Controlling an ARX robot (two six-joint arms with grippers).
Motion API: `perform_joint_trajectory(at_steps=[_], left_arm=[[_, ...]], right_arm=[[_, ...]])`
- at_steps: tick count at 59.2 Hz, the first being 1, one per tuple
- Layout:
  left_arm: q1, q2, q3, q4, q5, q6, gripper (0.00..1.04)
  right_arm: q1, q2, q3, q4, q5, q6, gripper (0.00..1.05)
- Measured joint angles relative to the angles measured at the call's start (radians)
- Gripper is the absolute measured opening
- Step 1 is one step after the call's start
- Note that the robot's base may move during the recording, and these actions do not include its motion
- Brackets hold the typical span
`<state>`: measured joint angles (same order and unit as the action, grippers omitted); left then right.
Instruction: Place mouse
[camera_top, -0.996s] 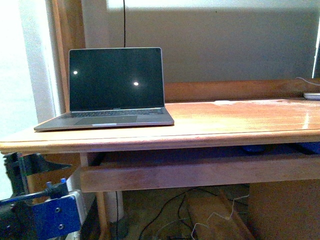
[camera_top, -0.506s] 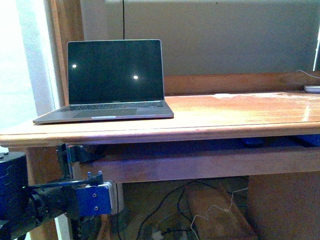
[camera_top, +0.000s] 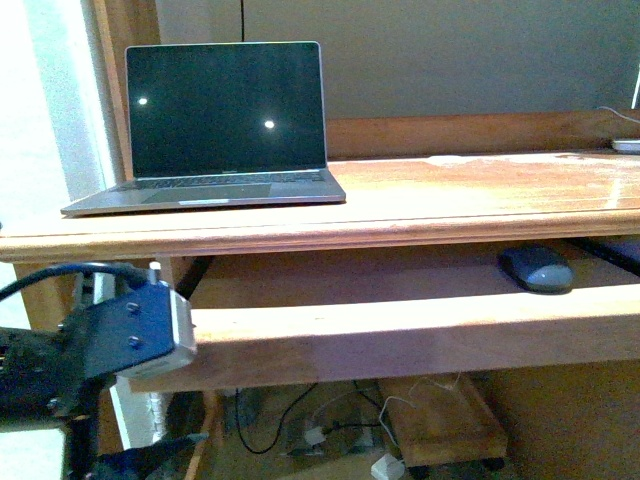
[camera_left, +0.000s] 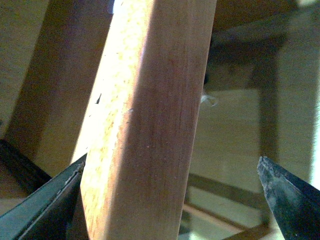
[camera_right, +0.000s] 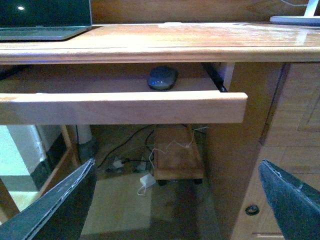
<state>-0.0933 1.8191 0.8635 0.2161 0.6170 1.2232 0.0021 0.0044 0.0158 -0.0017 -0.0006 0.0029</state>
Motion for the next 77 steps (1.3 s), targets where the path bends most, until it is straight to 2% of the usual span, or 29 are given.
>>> perform_joint_trajectory(at_steps=[5,10,19,25,27,28,30,31,32,33,35,40,53,58,61,68,71,77], left_arm=[[0.003,-0.090,-0.076,-0.023,0.060,-0.135,0.97],[-0.005,-0.180,-0.140,-0.039,0.080,-0.266,0.97],[-0.018,-0.394,-0.267,-0.045,0.143,-0.673,0.97],[-0.031,-0.533,-0.321,-0.056,0.123,-0.890,0.97],[-0.062,-0.586,-0.360,0.043,-0.020,-0.953,0.92],[-0.084,-0.620,-0.394,0.134,-0.139,-0.996,0.89],[-0.098,-0.646,-0.425,0.222,-0.246,-1.033,0.85],[-0.110,-0.669,-0.455,0.303,-0.338,-1.063,0.82],[-0.114,-0.679,-0.469,0.341,-0.360,-1.075,0.80],[-0.117,-0.697,-0.497,0.407,-0.472,-1.102,0.77],[-0.115,-0.719,-0.532,0.487,-0.591,-1.125,0.71],[-0.089,-0.761,-0.590,0.565,-0.769,-1.170,0.59],[-0.046,-0.874,-0.692,0.548,-0.747,-1.207,0.24],[-0.028,-0.922,-0.719,0.528,-0.732,-1.211,0.09],[-0.020,-0.947,-0.732,0.516,-0.723,-1.213,0.03],[-0.001,-1.015,-0.761,0.478,-0.705,-1.217,0.03],[0.043,-1.053,-0.776,0.453,-0.637,-1.217,0.03],[0.085,-1.114,-0.795,0.412,-0.624,-1.217,0.03]], right_arm=[[0.000,0.000,0.000,0.000,0.000,0.000,0.97],[0.000,0.000,0.000,0.000,0.000,0.000,0.97],[0.000,0.000,0.000,0.000,0.000,0.000,0.97],[0.000,0.000,0.000,0.000,0.000,0.000,0.97],[0.000,0.000,0.000,0.000,0.000,0.000,0.97],[0.000,0.000,0.000,0.000,0.000,0.000,0.97],[0.000,0.000,0.000,0.000,0.000,0.000,0.97],[0.000,0.000,0.000,0.000,0.000,0.000,0.97],[0.000,0.000,0.000,0.000,0.000,0.000,0.97],[0.003,0.002,0.000,-0.002,0.014,0.003,0.97],[0.025,0.027,0.008,-0.023,0.083,0.018,0.97],[0.047,0.172,0.045,0.037,0.268,0.056,0.97],[0.027,0.658,0.225,0.429,0.256,0.027,0.97],[0.056,0.821,0.311,0.520,0.237,-0.012,0.97],[0.076,0.890,0.354,0.524,0.217,-0.033,0.97],[0.133,1.054,0.452,0.496,0.161,-0.092,0.97],[0.153,1.114,0.491,0.463,0.141,-0.127,0.97],[0.164,1.194,0.549,0.437,0.151,-0.183,0.97]])
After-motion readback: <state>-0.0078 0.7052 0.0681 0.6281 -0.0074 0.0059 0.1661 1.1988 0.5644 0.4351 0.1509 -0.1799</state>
